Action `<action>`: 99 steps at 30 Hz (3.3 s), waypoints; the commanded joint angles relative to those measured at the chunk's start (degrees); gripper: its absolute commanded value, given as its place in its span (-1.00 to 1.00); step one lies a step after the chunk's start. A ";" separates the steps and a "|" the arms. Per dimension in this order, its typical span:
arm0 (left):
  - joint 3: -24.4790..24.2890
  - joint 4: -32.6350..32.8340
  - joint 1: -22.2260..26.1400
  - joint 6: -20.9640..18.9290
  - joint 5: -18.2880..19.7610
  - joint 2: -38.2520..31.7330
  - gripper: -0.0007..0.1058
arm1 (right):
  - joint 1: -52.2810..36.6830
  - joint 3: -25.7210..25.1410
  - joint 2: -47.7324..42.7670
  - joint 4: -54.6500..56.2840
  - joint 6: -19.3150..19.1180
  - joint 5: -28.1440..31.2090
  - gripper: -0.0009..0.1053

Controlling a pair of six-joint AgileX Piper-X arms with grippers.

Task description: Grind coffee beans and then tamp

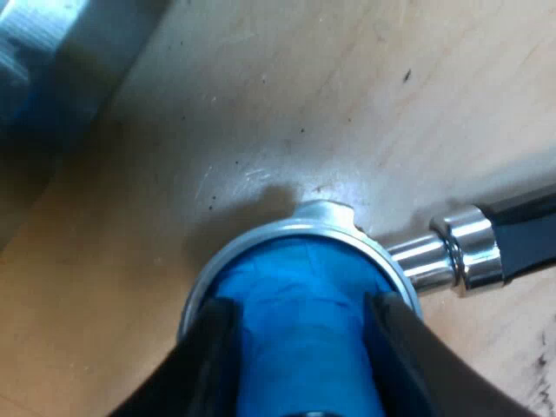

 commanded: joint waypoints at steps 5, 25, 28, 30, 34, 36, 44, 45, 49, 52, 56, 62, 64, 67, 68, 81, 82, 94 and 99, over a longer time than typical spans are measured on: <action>6.34 -0.50 -0.19 -0.71 -0.82 2.94 -0.98 | 0.15 -0.12 -0.47 -0.11 -0.41 -1.22 0.36; 5.57 1.92 -0.19 -0.71 -0.61 2.44 -0.98 | 0.15 -0.12 -0.47 -0.56 -0.75 -3.00 0.36; 3.04 2.25 -0.19 -0.71 -0.61 0.16 -0.98 | 0.15 -0.12 -0.47 -1.78 -0.75 -4.29 0.36; 1.72 2.95 -0.19 -0.71 -0.61 -1.14 -0.98 | 0.15 -0.12 -0.47 -1.83 -0.75 -4.29 0.36; 0.63 3.69 -0.19 -0.71 -0.61 -2.33 -0.98 | 0.15 -0.12 -0.47 -2.01 -0.97 -4.29 0.36; -1.70 5.77 -0.19 -0.71 -1.11 -3.92 -0.98 | 0.15 -0.12 -0.47 -2.04 -1.03 -4.29 0.36; -5.88 8.40 -0.19 -0.71 -1.58 -7.31 -0.98 | 0.15 -0.12 -0.47 -6.47 -1.25 -4.29 0.36; -6.55 8.81 -0.19 -0.71 -1.58 -8.27 -0.98 | 0.15 -0.12 -0.47 -6.55 -1.39 -4.44 0.36; -7.71 10.21 -0.19 -0.71 -2.61 -11.06 -0.98 | 0.15 -0.12 -0.47 -6.54 -2.50 -7.30 0.36; -7.91 12.19 -0.19 -0.71 -3.66 -13.98 -0.98 | 0.15 -0.12 -0.47 -6.54 -2.48 -9.17 0.36; -7.91 13.92 0.21 -1.11 -3.66 -17.09 -0.98 | 0.15 -0.12 -0.47 -6.54 -2.48 -9.40 0.36; -7.91 16.18 2.92 -2.01 -3.56 -20.61 -0.98 | 0.15 -0.12 -0.47 -6.54 -2.48 -9.40 0.36; -7.91 16.98 4.44 -2.01 -3.55 -21.52 -0.98 | 0.15 -0.12 -0.47 -6.54 -2.48 -9.40 0.36; -7.91 18.41 7.45 -2.01 -3.23 -22.77 -0.98 | 0.15 -0.12 -0.47 -6.54 -2.48 -9.40 0.36; -7.91 18.41 7.45 -2.01 -3.23 -22.77 -0.98 | 0.15 -0.12 -0.47 -6.54 -2.48 -9.40 0.36; -7.91 22.30 21.00 0.19 -3.24 -24.84 -0.98 | 0.15 -0.12 -0.47 -6.67 -2.48 -9.81 0.36; -7.91 22.44 21.62 0.19 -3.24 -24.84 -0.98 | 0.15 -0.12 -0.47 -6.67 -2.48 -9.81 0.36; -1.76 20.99 30.69 0.19 -3.41 -24.93 -0.98 | 0.15 -0.12 -0.47 -6.67 -2.48 -9.81 0.36; 2.62 17.88 31.32 0.19 -3.41 -24.93 -0.98 | 0.15 -0.12 -0.47 -6.67 -2.48 -9.81 0.36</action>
